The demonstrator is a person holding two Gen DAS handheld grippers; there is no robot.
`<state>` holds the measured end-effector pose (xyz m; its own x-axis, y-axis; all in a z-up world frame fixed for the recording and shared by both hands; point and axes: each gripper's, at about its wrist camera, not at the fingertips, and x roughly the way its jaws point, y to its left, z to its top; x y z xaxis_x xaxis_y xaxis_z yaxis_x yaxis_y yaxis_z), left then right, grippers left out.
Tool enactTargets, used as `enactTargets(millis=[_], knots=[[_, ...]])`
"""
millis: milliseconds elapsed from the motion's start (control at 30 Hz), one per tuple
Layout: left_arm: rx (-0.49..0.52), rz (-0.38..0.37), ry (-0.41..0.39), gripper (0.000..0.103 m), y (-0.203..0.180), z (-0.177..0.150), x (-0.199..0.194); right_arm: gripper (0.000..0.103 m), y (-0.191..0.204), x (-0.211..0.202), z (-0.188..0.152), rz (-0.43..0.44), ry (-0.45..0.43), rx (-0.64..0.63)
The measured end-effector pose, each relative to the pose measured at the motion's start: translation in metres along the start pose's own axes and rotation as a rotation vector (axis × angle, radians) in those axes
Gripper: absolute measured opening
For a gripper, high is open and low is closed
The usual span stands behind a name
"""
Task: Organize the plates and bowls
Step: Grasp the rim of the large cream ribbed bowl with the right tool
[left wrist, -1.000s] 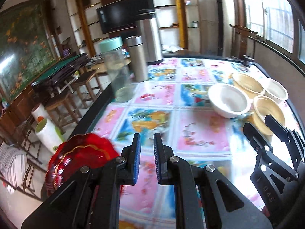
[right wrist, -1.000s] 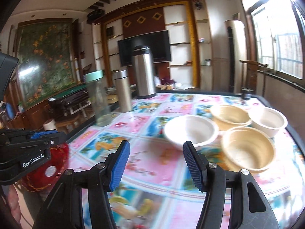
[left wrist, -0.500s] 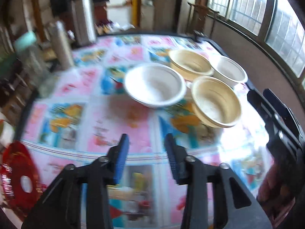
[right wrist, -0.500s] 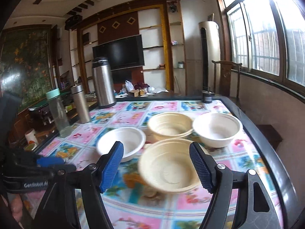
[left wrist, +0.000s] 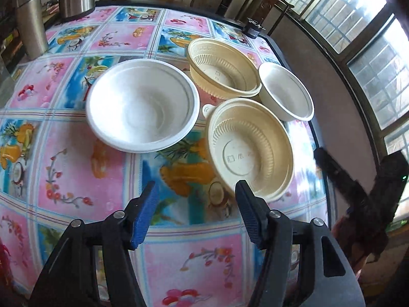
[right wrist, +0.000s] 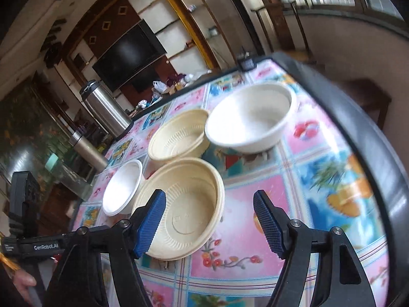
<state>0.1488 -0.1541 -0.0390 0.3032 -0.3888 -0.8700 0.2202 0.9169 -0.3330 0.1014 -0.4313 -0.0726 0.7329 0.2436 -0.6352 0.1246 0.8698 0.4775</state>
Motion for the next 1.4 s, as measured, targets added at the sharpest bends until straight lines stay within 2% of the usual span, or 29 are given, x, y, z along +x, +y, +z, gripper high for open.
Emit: enactTargets(millis=[33, 167, 333, 467, 600, 667, 800, 833, 933, 1000, 1167, 1400], knots=[[-0.013, -0.013, 0.005, 0.061, 0.000, 0.002, 0.003, 0.065, -0.005, 0.005, 0.000, 0.022, 0.020, 0.035], [-0.072, -0.071, 0.018, 0.061, 0.003, 0.008, 0.015, 0.062, -0.014, 0.012, 0.002, 0.091, 0.043, 0.104], [-0.071, -0.090, 0.031, 0.061, -0.006, 0.013, 0.025, 0.056, -0.020, 0.025, -0.001, 0.133, 0.095, 0.155], [-0.083, -0.098, 0.037, 0.061, -0.010, 0.016, 0.034, 0.050, -0.019, 0.033, -0.004, 0.118, 0.113, 0.169], [-0.088, -0.086, 0.008, 0.061, -0.012, 0.017, 0.038, 0.043, -0.019, 0.043, -0.007, 0.104, 0.141, 0.181], [-0.094, -0.076, -0.026, 0.061, -0.011, 0.018, 0.037, 0.035, -0.018, 0.047, -0.008, 0.090, 0.147, 0.182], [-0.098, -0.060, -0.054, 0.060, -0.009, 0.019, 0.039, 0.025, -0.017, 0.050, -0.009, 0.065, 0.151, 0.188], [-0.097, -0.050, -0.063, 0.059, -0.008, 0.019, 0.040, 0.022, -0.018, 0.050, -0.009, 0.060, 0.150, 0.189], [-0.092, -0.027, -0.091, 0.037, -0.007, 0.019, 0.039, 0.016, -0.018, 0.048, -0.010, 0.047, 0.135, 0.195], [-0.085, -0.019, -0.094, 0.019, -0.006, 0.019, 0.040, 0.014, -0.018, 0.048, -0.010, 0.041, 0.131, 0.195], [-0.070, -0.012, -0.068, 0.009, -0.006, 0.017, 0.051, 0.012, -0.015, 0.047, -0.011, 0.023, 0.122, 0.177], [-0.059, -0.021, -0.083, 0.008, -0.006, 0.013, 0.043, 0.011, -0.010, 0.047, -0.013, 0.000, 0.113, 0.153]])
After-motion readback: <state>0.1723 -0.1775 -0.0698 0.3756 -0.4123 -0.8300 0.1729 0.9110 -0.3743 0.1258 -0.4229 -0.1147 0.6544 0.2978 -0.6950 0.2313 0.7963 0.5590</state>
